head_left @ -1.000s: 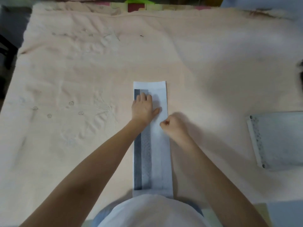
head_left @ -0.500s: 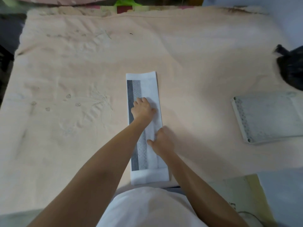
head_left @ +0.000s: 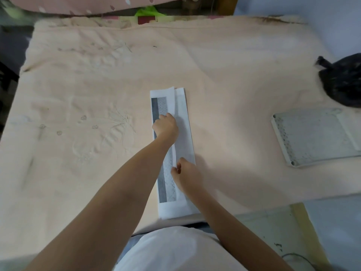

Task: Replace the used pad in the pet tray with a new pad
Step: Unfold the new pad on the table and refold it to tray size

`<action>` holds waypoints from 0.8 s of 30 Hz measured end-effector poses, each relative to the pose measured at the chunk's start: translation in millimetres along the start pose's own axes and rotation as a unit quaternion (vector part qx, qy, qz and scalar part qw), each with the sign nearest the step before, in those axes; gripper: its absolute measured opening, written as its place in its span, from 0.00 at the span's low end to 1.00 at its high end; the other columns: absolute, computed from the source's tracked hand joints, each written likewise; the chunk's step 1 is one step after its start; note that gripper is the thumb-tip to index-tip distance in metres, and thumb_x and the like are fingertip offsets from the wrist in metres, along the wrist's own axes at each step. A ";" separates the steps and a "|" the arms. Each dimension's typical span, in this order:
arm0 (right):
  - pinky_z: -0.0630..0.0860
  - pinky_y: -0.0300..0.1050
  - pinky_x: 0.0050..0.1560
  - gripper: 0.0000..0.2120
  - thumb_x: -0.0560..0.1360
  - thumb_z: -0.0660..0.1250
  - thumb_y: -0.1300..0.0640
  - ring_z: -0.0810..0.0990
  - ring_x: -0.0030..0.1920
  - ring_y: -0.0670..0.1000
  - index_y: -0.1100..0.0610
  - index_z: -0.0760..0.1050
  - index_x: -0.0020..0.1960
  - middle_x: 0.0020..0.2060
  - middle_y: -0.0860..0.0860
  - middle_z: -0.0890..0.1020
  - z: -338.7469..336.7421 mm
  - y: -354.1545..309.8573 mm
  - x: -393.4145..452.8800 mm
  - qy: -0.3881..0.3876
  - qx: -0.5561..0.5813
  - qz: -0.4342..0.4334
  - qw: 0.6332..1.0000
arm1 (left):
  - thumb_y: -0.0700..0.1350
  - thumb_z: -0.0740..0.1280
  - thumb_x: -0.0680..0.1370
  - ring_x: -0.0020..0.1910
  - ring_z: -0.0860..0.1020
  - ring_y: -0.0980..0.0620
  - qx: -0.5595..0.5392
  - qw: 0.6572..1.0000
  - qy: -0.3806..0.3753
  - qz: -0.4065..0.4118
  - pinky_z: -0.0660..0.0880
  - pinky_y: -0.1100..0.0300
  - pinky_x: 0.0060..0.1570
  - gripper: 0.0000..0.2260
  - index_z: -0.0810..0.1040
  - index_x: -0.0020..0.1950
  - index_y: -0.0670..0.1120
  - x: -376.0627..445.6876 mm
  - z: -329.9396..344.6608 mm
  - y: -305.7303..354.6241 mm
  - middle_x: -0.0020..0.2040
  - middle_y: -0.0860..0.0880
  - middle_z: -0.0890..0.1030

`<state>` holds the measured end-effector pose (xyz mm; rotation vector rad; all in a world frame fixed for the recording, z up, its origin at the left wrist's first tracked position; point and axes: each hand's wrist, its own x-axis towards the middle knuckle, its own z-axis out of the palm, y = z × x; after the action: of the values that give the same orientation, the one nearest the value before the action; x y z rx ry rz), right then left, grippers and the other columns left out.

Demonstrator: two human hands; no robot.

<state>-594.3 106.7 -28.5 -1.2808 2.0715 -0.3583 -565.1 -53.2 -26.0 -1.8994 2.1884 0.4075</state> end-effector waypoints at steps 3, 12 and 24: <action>0.61 0.41 0.29 0.08 0.75 0.59 0.57 0.65 0.27 0.47 0.57 0.64 0.38 0.28 0.49 0.67 -8.5 -6.1 -4.1 0.010 -0.017 -0.018 1.000 | 0.38 0.58 0.78 0.47 0.78 0.46 -0.014 1.000 0.007 0.006 0.63 0.60 0.31 0.11 0.69 0.60 0.41 4.8 -10.3 -3.6 0.51 0.45 0.78; 0.67 0.47 0.33 0.11 0.76 0.57 0.58 0.69 0.30 0.52 0.55 0.59 0.37 0.28 0.50 0.66 -37.5 -5.9 -14.5 0.049 0.007 0.023 0.999 | 0.42 0.58 0.78 0.31 0.72 0.50 -0.058 0.997 0.024 0.041 0.60 0.63 0.26 0.05 0.71 0.43 0.45 15.0 -42.8 2.7 0.32 0.50 0.72; 0.71 0.45 0.39 0.07 0.76 0.58 0.54 0.75 0.37 0.54 0.58 0.70 0.45 0.35 0.54 0.76 -112.5 54.1 -15.9 0.207 -0.074 0.117 0.969 | 0.44 0.58 0.78 0.28 0.70 0.51 -0.097 0.987 0.013 0.127 0.61 0.62 0.26 0.07 0.70 0.41 0.45 12.8 -61.9 108.3 0.31 0.49 0.72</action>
<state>-701.4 134.3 31.6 -1.0947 2.6160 -0.3942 -673.0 -72.6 35.0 -1.7254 2.4987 0.6671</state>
